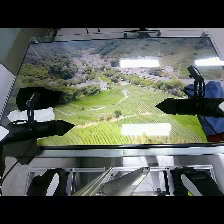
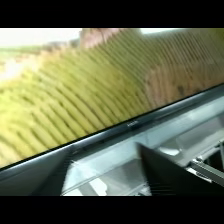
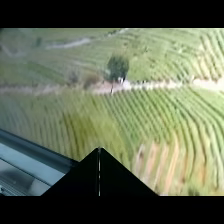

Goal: Fold the shirts.

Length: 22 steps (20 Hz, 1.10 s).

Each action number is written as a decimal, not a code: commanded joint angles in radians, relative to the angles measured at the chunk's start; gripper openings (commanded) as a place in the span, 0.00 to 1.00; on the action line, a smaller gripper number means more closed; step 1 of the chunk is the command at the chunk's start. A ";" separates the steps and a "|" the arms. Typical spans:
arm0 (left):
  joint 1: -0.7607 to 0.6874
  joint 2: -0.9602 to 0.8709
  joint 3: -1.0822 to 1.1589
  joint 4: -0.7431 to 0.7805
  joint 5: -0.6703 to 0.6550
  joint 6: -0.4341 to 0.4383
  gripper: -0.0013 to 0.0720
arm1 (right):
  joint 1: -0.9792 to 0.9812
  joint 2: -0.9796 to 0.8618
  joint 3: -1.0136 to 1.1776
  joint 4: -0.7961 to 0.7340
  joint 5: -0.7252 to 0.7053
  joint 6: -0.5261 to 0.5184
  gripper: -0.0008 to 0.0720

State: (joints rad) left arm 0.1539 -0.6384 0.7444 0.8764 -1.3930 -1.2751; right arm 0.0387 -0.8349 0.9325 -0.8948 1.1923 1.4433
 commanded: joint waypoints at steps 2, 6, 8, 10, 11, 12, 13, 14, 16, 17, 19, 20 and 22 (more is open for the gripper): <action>0.001 -0.101 0.155 0.349 0.111 -0.074 1.00 | 0.001 -0.001 0.000 0.000 0.000 0.000 0.04; 0.014 -0.369 0.405 0.674 0.218 -0.122 1.00 | 0.001 -0.001 0.000 0.000 0.000 0.000 0.04; 0.069 -0.535 0.526 0.667 0.275 -0.122 1.00 | 0.001 -0.001 0.000 0.001 0.000 0.000 0.04; 0.132 -0.741 0.679 0.667 0.260 -0.122 1.00 | 0.001 -0.001 0.000 0.000 -0.005 0.000 0.04; 0.163 -0.834 0.748 0.668 0.240 -0.122 1.00 | 0.001 -0.001 0.000 0.001 -0.009 0.000 0.04; 0.194 -0.929 0.819 0.668 0.219 -0.122 1.00 | 0.001 -0.001 0.000 0.001 -0.009 0.000 0.04; 0.220 -1.007 0.880 0.668 0.204 -0.122 1.00 | 0.001 -0.001 0.000 0.001 -0.012 0.000 0.04; 0.246 -1.078 0.934 0.668 0.199 -0.122 1.00 | 0.001 -0.002 0.000 0.001 -0.011 0.000 0.04; 0.281 -1.189 1.012 0.671 0.212 -0.121 1.00 | 0.001 -0.007 0.000 0.001 -0.011 0.000 0.04; 0.293 -1.236 1.046 0.673 0.215 -0.121 1.00 | 0.001 -0.008 0.000 0.001 -0.011 0.000 0.04; 0.312 -1.325 1.106 0.674 0.214 -0.121 1.00 | 0.001 -0.008 0.000 0.001 -0.011 0.000 0.04; 0.312 -1.362 1.131 0.674 0.204 -0.121 1.00 | 0.001 -0.008 0.000 0.001 -0.011 0.000 0.04; 0.311 -1.421 1.162 0.665 0.180 -0.122 0.98 | 0.001 -0.008 0.000 0.000 -0.011 0.000 0.04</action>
State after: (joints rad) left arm 0.4511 -1.9530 1.8381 1.5448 -1.1896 -1.3964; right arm 0.0387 -0.8417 0.9325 -0.8944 1.1805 1.4433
